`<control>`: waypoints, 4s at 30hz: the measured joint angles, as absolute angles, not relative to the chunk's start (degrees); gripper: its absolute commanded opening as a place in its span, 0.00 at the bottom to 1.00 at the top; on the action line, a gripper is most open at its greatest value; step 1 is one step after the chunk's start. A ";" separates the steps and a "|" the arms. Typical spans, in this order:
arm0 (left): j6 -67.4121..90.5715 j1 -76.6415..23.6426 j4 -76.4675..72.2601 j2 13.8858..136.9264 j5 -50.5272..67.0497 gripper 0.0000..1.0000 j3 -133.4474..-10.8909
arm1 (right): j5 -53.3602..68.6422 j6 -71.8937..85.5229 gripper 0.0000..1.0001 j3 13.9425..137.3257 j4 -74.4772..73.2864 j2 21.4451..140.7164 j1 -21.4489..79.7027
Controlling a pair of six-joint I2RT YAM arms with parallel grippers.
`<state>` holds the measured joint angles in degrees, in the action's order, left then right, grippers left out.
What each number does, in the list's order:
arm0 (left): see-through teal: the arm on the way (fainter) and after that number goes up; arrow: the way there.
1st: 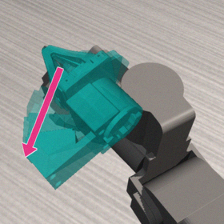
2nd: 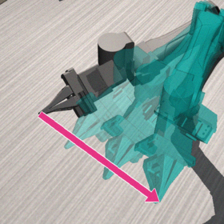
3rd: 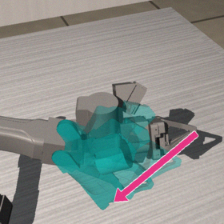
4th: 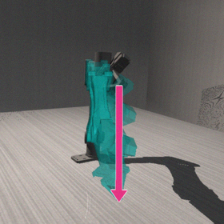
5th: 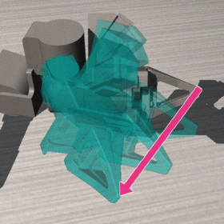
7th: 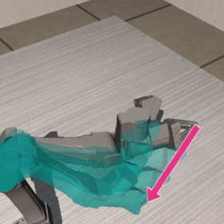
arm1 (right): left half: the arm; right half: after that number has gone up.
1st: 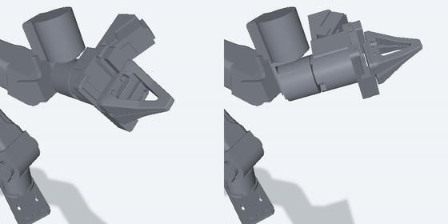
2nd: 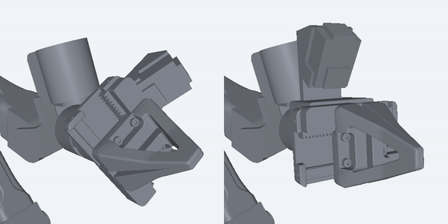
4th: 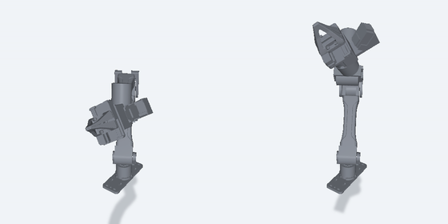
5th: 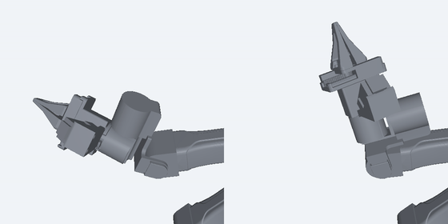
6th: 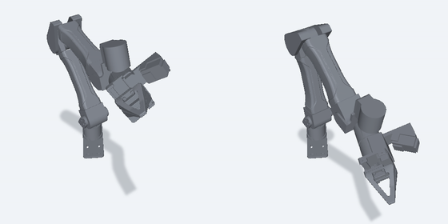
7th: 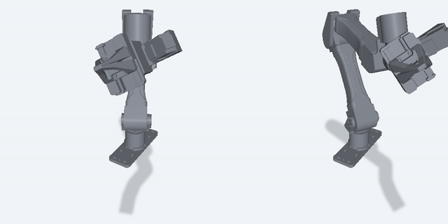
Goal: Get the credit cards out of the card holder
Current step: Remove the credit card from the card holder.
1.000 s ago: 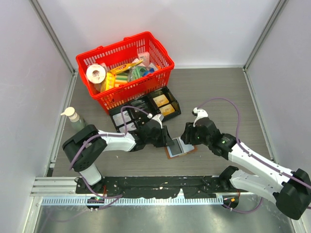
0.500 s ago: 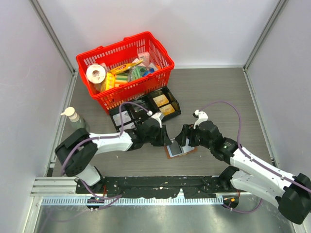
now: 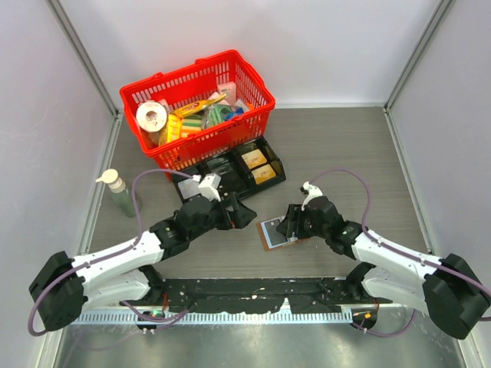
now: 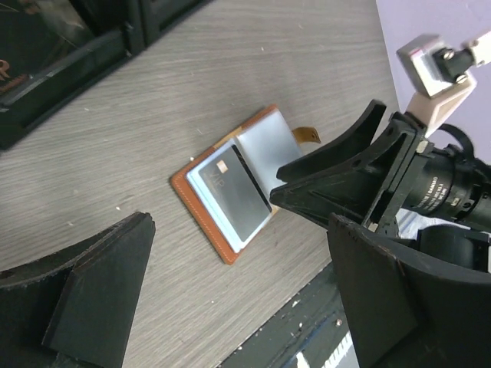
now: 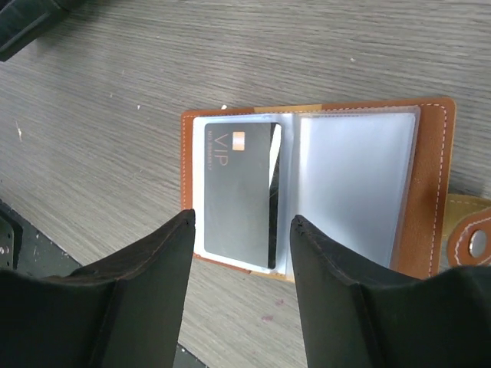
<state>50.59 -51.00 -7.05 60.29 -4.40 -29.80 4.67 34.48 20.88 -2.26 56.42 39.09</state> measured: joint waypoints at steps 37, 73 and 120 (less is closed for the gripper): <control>48.86 -52.93 -2.72 77.06 -5.76 0.50 -37.17 | 15.59 39.42 0.32 20.95 16.16 70.39 37.23; 53.80 -54.04 2.72 90.13 -5.50 0.04 -42.22 | 24.10 41.47 0.09 13.32 25.98 74.37 33.34; 54.08 -54.06 3.44 90.72 -5.45 0.00 -43.00 | 33.39 43.90 0.01 11.86 34.68 80.20 27.59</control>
